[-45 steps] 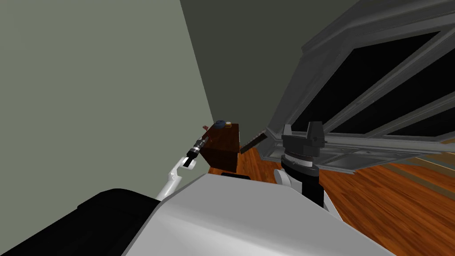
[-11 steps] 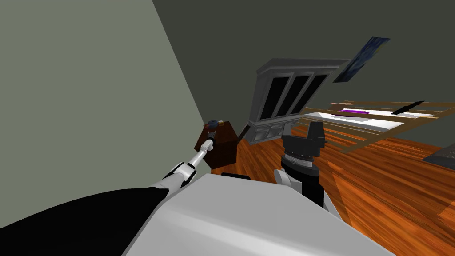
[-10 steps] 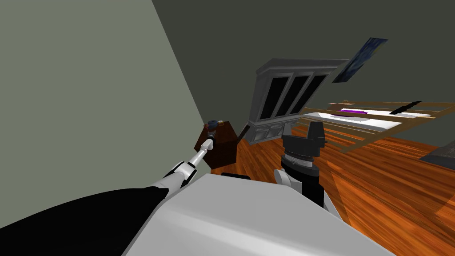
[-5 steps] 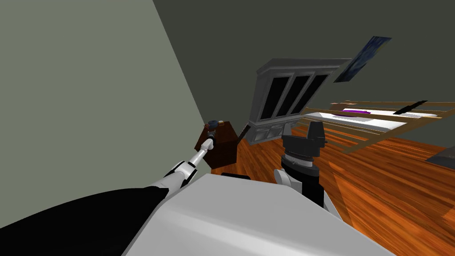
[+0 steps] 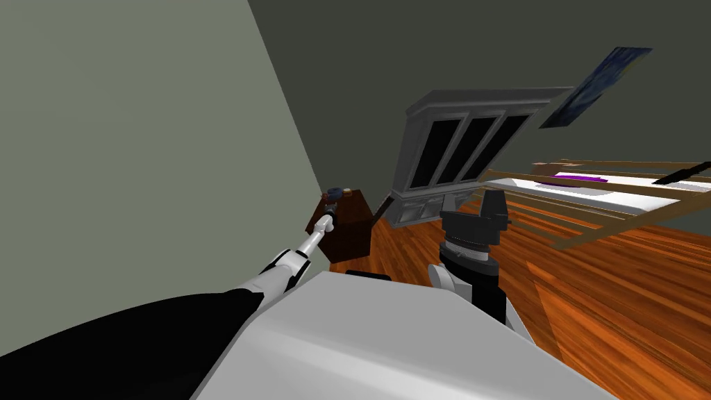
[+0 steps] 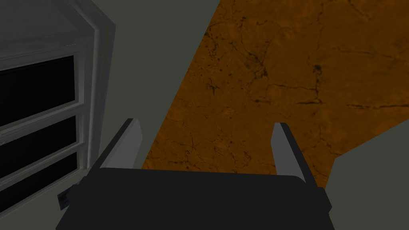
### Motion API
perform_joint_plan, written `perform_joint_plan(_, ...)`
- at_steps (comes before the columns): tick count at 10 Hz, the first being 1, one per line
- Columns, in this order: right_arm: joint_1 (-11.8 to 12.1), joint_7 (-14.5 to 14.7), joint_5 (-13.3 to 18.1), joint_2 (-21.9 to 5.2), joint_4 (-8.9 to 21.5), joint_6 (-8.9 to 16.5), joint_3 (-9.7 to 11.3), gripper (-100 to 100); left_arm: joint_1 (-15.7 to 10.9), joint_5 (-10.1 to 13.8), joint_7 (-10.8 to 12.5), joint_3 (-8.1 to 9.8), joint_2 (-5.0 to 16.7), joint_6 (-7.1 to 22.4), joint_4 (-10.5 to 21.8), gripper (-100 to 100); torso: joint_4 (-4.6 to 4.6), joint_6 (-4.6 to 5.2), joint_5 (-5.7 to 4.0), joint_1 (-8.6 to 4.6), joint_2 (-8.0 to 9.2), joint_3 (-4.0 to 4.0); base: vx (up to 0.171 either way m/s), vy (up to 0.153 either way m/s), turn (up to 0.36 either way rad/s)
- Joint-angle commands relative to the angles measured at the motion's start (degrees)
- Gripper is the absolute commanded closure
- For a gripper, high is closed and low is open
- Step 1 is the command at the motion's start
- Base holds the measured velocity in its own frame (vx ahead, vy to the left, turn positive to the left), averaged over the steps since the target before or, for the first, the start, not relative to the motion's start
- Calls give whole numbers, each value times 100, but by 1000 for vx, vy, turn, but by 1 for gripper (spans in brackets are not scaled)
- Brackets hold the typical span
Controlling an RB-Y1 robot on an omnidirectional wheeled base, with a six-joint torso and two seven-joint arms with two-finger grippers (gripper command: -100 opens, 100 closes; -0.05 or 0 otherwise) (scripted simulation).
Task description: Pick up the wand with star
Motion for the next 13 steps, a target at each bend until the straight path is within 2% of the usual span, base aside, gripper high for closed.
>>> perform_joint_plan(1, 0, 0, 0, 0, 0, 0, 0, 0, -259, 285, -286, 286, -140, -286, 286, -100, 0, 0, 0, 0, 0, 0, 39, -57, 277)
perform_joint_plan(2, 1, 0, 0, 0, 0, 0, -1, 0, -259, 285, -403, 341, -140, -447, 465, -100, -1, -7, -1, -4, -7, -3, 41, -68, 140)
perform_joint_plan(3, 0, 0, 0, 0, 0, 0, 0, 0, -259, 285, -557, 341, -140, -595, 482, -100, -2, -1, -1, -6, -9, -5, 21, -30, -28)
perform_joint_plan(4, 0, 0, 0, 0, 0, 0, 0, 0, -259, 285, -689, 341, -140, -595, 482, -100, -2, 2, 1, 3, -5, -4, 6, -1, -17)
perform_joint_plan(5, 0, 0, 0, 0, 0, 0, 0, 0, -508, 532, -839, 627, -278, -863, 785, -100, -1, 1, 4, 14, -1, -1, 29, -42, 334)
perform_joint_plan(7, 0, 0, 0, 0, 0, 0, 0, 0, -508, 563, -1161, 665, -278, -1097, 913, -100, -3, 1, 0, -5, -12, -7, 32, -56, 52)
perform_joint_plan(8, 0, 0, 0, 0, 0, 0, 0, 0, -508, 563, -1298, 665, -278, -1097, 913, -100, -3, 3, 1, 1, -7, -5, 1, -8, -26)
perform_joint_plan(9, 0, 0, 0, 0, 0, 0, 0, 0, -756, 842, -1502, 935, -416, -1359, 1184, -100, -1, 1, 3, 11, 0, -1, 20, -42, 300)
perform_joint_plan(10, 1, 0, 0, 0, 0, 0, -1, 0, -756, 842, -1617, 989, -416, -1521, 1343, -100, -1, -5, 2, 3, -5, -3, 29, -76, 173)
perform_joint_plan(12, 0, 0, 0, 0, 0, 0, 0, 0, -756, 842, -1891, 989, -416, -1599, 1343, -100, -2, 3, 0, 0, -5, -3, 13, -24, -26)
perform_joint_plan(13, 0, 0, 0, 0, 0, 0, 0, 0, -1004, 1120, -2076, 1254, -554, -1857, 1607, -100, -1, 2, 3, 13, -1, -1, 26, -44, 254)
